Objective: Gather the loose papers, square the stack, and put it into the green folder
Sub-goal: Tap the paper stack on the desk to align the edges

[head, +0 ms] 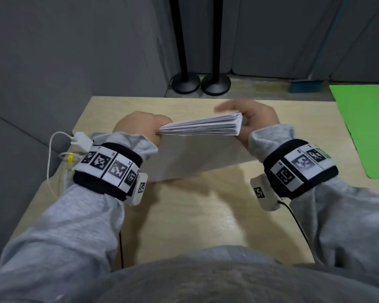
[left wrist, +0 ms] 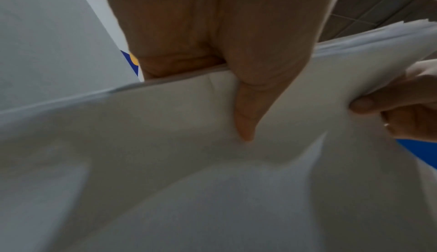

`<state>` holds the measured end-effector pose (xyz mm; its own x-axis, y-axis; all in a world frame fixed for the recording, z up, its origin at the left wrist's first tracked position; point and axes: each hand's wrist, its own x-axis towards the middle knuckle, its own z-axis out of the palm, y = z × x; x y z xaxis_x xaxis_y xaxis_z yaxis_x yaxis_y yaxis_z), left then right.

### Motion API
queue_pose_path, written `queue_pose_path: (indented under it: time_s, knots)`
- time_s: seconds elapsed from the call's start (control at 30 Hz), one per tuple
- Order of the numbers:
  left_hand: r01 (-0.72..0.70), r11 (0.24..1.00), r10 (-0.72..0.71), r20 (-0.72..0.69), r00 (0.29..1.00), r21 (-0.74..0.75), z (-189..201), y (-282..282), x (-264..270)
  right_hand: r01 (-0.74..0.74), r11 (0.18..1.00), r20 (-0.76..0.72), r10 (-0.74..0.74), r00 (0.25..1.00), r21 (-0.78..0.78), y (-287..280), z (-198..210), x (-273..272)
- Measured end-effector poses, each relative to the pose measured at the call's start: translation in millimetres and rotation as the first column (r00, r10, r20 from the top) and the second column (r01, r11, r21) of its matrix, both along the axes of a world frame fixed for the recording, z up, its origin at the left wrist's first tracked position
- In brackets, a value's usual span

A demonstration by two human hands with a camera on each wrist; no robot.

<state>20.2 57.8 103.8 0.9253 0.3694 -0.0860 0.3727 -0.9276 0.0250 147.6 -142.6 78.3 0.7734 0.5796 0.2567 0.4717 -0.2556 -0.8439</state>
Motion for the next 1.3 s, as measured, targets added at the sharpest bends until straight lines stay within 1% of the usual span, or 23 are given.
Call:
queue_pose_path:
  time_s: [0.03,0.07,0.17,0.23,0.27,0.3,0.33,0.37,0.4,0.43,0.47,0.5,0.57,0.6,0.63,0.7,0.8,0.87,1.0,1.07,1.17,1.23,1.3]
  knots:
    - [0.025,1.000,-0.026,0.008,1.000,0.013,-1,0,-1,-0.065,0.997,-0.110,0.068,0.992,0.036,1,2,-4]
    - [0.022,1.000,-0.021,0.068,0.997,-0.005,-4,2,-3,-0.085,0.994,-0.134,0.094,0.986,0.067,1,-1,-5]
    - [-0.070,0.994,0.093,0.318,0.943,-0.081,-21,21,-6,-0.006,0.989,-0.259,0.046,0.965,0.150,1,-5,-4]
    - [-0.204,0.976,0.217,0.443,0.870,-0.077,-31,37,-14,0.047,0.985,-0.312,0.008,0.950,0.167,-1,-8,1]
    - [-0.266,0.956,0.293,0.503,0.813,-0.127,-36,44,-20,0.060,0.982,-0.333,0.003,0.943,0.180,-3,-11,3]
    - [-0.290,0.929,0.370,0.555,0.745,-0.230,-38,49,-26,0.077,0.978,-0.368,0.000,0.930,0.193,-6,-12,5]
    - [-0.289,0.883,0.462,0.577,0.673,-0.370,-40,53,-33,0.094,0.976,-0.398,-0.008,0.918,0.198,-8,-14,8]
    - [-0.272,0.804,0.570,0.558,0.603,-0.528,-42,57,-37,0.113,0.973,-0.428,-0.017,0.904,0.201,-10,-14,9]
    - [-0.260,0.687,0.686,0.488,0.539,-0.679,-45,59,-40,0.125,0.972,-0.448,-0.024,0.894,0.198,-12,-16,12]
    - [-0.249,0.567,0.770,0.398,0.498,-0.786,-48,62,-40,0.138,0.970,-0.466,-0.030,0.884,0.200,-13,-17,13]
    - [-0.239,0.479,0.812,0.323,0.486,-0.845,-52,65,-41,0.149,0.967,-0.479,-0.034,0.877,0.205,-14,-18,15]
    - [-0.222,0.429,0.821,0.276,0.499,-0.876,-55,67,-41,0.159,0.965,-0.498,-0.036,0.867,0.207,-14,-18,15]
    - [-0.130,0.345,0.817,0.229,0.530,-0.930,-60,67,-40,0.174,0.962,-0.504,-0.047,0.862,0.208,-14,-21,16]
    - [-0.067,0.300,0.818,0.220,0.531,-0.952,-63,66,-38,0.184,0.959,-0.502,-0.052,0.863,0.216,-14,-22,16]
    - [-0.017,0.280,0.819,0.230,0.526,-0.960,-63,64,-36,0.201,0.953,-0.507,-0.061,0.860,0.225,-14,-23,16]
    - [0.020,0.309,0.816,0.276,0.507,-0.951,-66,63,-30,0.244,0.944,-0.513,-0.099,0.852,0.223,-12,-27,17]
    - [0.041,0.390,0.779,0.353,0.518,-0.920,-70,57,-21,0.303,0.930,-0.499,-0.164,0.851,0.210,-9,-32,17]
    - [0.051,0.428,0.777,0.396,0.490,-0.902,-69,48,-15,0.337,0.912,-0.502,-0.184,0.845,0.233,-6,-34,16]
    - [0.123,0.453,0.772,0.458,0.440,-0.883,-69,39,-10,0.383,0.883,-0.501,-0.211,0.839,0.271,-10,-39,15]
    - [0.071,0.440,0.774,0.418,0.476,-0.895,-78,37,-14,0.381,0.897,-0.490,-0.234,0.840,0.224,-16,-50,13]
    - [-0.079,0.411,0.783,0.308,0.540,-0.908,-105,34,-25,0.291,0.956,-0.445,-0.246,0.861,0.033,-23,-73,5]
    - [-0.137,0.408,0.795,0.277,0.540,-0.903,-115,30,-29,0.237,0.968,-0.412,-0.249,0.876,-0.080,-25,-83,1]
    - [-0.170,0.428,0.803,0.287,0.522,-0.888,-114,29,-28,0.279,0.959,-0.444,-0.268,0.855,-0.041,-26,-85,1]
